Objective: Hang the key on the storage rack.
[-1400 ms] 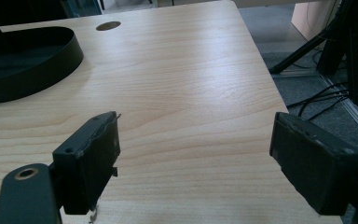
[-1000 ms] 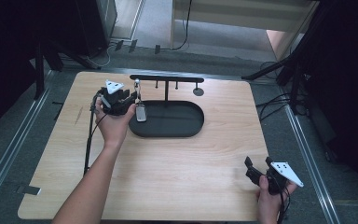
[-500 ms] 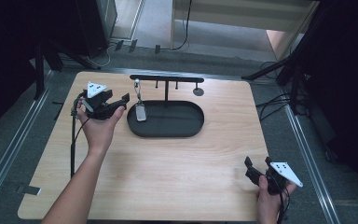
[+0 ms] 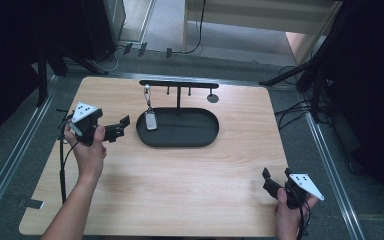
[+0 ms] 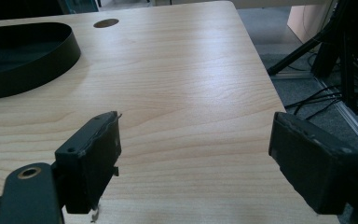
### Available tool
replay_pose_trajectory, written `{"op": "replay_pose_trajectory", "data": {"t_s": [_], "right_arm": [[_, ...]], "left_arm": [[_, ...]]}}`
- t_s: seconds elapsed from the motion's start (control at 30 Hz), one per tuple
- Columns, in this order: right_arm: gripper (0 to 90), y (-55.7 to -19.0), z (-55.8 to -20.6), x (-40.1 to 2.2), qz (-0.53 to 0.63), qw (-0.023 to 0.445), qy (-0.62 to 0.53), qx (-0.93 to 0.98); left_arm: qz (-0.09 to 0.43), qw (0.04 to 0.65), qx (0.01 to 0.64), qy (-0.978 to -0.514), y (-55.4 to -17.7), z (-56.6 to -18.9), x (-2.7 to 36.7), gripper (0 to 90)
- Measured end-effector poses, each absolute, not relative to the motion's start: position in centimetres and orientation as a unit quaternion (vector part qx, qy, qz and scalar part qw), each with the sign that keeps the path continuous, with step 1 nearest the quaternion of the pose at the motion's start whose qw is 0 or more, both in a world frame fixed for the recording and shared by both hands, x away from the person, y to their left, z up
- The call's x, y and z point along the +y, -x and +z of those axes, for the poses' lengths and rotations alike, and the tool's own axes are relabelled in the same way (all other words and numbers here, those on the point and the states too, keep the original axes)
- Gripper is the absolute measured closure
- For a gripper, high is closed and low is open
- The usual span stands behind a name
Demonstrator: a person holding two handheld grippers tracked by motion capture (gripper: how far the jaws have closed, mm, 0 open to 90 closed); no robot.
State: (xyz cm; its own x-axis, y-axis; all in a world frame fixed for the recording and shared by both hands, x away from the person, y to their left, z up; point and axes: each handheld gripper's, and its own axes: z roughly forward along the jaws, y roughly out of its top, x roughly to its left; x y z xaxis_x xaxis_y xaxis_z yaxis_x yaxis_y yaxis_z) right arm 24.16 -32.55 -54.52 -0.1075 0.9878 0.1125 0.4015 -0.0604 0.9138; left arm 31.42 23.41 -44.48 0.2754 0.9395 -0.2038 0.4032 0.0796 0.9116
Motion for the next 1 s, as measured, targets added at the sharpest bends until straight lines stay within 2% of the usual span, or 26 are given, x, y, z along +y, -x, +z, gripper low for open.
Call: {"op": "replay_pose_trajectory", "data": {"t_s": [0.6,1.0], "right_arm": [[16.8,-24.2,-54.5,-32.5,0.44,0.335,-0.577,0.601],[16.8,-24.2,-54.5,-32.4,0.438,0.337,-0.577,0.602]], "left_arm": [[0.266,0.501,0.545,-0.617,-26.5,-47.4,26.0,0.0],[0.301,0.503,0.541,-0.603,-23.0,-48.7,28.4,0.0]]}}
